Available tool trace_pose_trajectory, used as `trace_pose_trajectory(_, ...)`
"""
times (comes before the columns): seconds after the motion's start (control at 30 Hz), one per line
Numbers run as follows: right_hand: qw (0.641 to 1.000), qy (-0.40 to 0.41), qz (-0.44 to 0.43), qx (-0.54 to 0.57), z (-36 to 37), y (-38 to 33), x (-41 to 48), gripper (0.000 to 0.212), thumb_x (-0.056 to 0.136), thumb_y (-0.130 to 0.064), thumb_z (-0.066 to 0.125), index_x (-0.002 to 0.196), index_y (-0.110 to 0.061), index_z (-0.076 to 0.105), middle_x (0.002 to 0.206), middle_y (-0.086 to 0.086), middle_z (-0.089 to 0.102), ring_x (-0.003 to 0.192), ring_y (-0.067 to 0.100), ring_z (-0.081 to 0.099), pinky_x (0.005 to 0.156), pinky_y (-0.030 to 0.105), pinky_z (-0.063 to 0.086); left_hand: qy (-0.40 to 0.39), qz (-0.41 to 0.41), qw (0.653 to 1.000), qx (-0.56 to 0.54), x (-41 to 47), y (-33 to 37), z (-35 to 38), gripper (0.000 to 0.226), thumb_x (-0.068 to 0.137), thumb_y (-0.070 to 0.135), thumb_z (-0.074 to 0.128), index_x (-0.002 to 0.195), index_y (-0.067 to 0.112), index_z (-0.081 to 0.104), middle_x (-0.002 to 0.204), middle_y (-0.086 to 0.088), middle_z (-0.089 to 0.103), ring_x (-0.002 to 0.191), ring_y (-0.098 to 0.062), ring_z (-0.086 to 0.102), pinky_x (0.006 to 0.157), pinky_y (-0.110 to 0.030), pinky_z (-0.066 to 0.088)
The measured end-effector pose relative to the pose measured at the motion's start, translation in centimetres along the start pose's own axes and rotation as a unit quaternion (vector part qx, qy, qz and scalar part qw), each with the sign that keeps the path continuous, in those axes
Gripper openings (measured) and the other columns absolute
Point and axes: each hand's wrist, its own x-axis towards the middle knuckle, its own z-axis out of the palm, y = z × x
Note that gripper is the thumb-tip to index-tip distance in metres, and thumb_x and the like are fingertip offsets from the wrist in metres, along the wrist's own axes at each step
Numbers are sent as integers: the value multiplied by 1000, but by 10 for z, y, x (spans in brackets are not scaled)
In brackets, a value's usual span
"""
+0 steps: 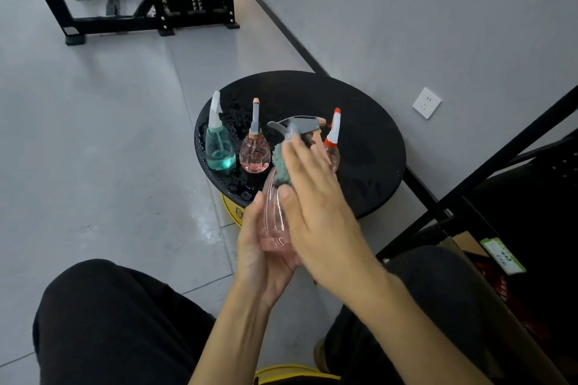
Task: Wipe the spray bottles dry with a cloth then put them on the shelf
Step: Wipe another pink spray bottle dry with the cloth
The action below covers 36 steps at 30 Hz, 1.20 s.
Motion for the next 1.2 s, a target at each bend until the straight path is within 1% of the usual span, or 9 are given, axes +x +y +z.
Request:
trace_pose_trajectory(0.13, 994, 41, -67, -75, 20, -5, -19, 54, 92, -23, 32, 145, -13, 38, 154, 2, 34, 145, 19, 23, 115, 42, 23, 4, 14, 999, -30, 1, 2, 0, 44, 94, 38, 40, 96, 15, 78, 102, -11, 73, 92, -20, 71, 73, -31, 59)
trace_pose_trajectory(0.3, 1000, -4, -16, 1, 0, 4, 8, 49, 104, -27, 26, 152, -26, 17, 159, -17, 5, 145, 1, -10, 116, 24, -3, 3, -7, 1000, 3, -1, 2, 0, 47, 90, 47, 40, 95, 19, 77, 94, -8, 74, 81, -21, 72, 64, -36, 61)
trace_pose_trajectory(0.43, 995, 3, 45, 85, -15, 12, 34, 48, 104, -26, 30, 151, -28, 18, 160, -16, 6, 147, 5, -9, 112, 18, -3, -7, -46, 999, 20, -1, -2, -1, 55, 87, 54, 40, 91, 12, 76, 77, -10, 71, 59, -21, 69, 46, -31, 58)
trace_pose_trajectory(0.57, 997, -10, 4, 75, -7, 7, 15, 48, 104, -26, 30, 151, -31, 20, 159, -20, 5, 144, -4, -10, 109, 10, -6, -11, -36, 999, 8, -1, 1, -5, 50, 88, 52, 40, 91, 20, 78, 89, -5, 73, 75, -19, 70, 61, -35, 58)
trace_pose_trajectory(0.73, 999, -11, -39, 18, 5, 0, -14, 54, 97, -34, 22, 150, -35, 14, 158, -25, -1, 143, -4, -12, 121, 38, 7, 11, 5, 1000, -15, 3, 3, -8, 44, 83, 49, 56, 111, 19, 72, 115, -9, 67, 105, -22, 62, 97, -41, 47)
trace_pose_trajectory(0.87, 999, -6, -22, 41, -6, 6, 3, 50, 102, -29, 27, 151, -30, 18, 159, -19, 4, 144, -3, -10, 114, 14, -4, 3, -18, 1000, 14, 0, 3, -3, 43, 89, 49, 44, 91, 22, 78, 90, -4, 73, 77, -15, 71, 62, -33, 60)
trace_pose_trajectory(0.93, 997, -6, 15, 72, -16, 12, 19, 48, 104, -26, 31, 151, -29, 21, 159, -17, 7, 145, -1, -7, 113, 13, -2, 0, -31, 999, 32, -1, 1, 1, 44, 82, 49, 46, 88, 19, 77, 82, -5, 73, 67, -17, 70, 54, -33, 59)
trace_pose_trajectory(1.1, 998, 7, 4, 68, -17, 7, 19, 46, 104, -23, 34, 149, -30, 27, 159, -15, 12, 147, 3, -4, 114, 17, 0, 5, -39, 999, 29, -1, 0, 4, 49, 91, 51, 39, 89, 22, 79, 90, -5, 74, 76, -18, 72, 57, -36, 60)
trace_pose_trajectory(1.2, 999, 14, -40, -26, 1, 0, -9, 49, 100, -27, 29, 149, -30, 28, 158, -17, 14, 147, 4, -1, 118, 32, 8, 17, -12, 1000, -8, -2, 1, 3, 47, 96, 48, 37, 99, 24, 78, 109, -6, 73, 98, -18, 70, 79, -34, 59)
